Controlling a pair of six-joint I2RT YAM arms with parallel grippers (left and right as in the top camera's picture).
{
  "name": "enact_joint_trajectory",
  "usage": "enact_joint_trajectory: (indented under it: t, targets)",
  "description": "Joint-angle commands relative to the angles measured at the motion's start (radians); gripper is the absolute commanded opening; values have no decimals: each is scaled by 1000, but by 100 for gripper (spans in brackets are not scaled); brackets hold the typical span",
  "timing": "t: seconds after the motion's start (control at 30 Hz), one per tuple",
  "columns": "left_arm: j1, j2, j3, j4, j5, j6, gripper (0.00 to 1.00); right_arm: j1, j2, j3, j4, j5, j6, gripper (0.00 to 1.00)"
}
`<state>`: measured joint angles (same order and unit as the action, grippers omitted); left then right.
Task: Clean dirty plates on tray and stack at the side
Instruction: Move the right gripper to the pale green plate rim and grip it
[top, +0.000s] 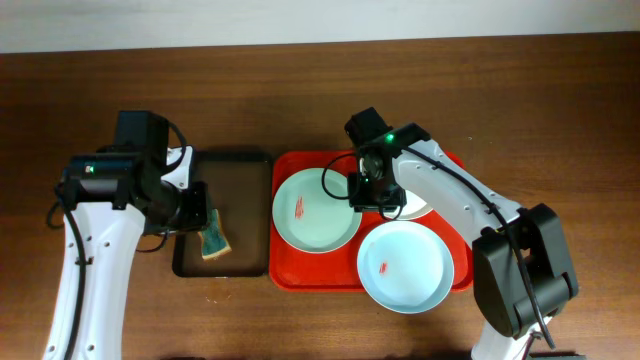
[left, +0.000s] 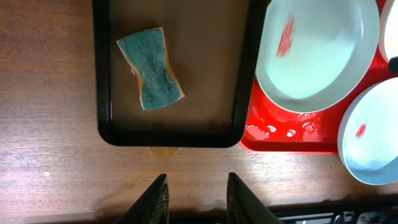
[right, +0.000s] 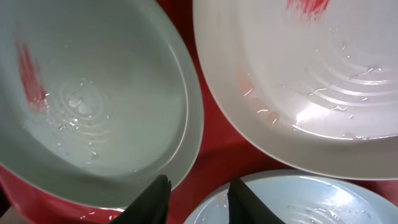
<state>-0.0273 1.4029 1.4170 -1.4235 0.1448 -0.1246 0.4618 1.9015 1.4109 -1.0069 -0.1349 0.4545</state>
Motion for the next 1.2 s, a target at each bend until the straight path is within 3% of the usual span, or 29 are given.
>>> enact_joint_trajectory:
  t: [0.0,0.3,0.47,1.03,1.17]
  targets:
    - [-5,-4,-14,3,-12,-13,29,3,9,-21,36,16,37,32]
    - [-5,-4,-14,-2,-11,-13,31,3,9,-122,167,11,85,29]
    - [-5,-4,-14,-1,-11,-13,31,3,9,-156,225,8,86,16]
    - [-5,-4,-14,-9,-11,-13,32,23,9,-174,228,16,86,18]
    - [-5,-4,-14,-9,-11,-13,33,23,9,-175,241,15,86,10]
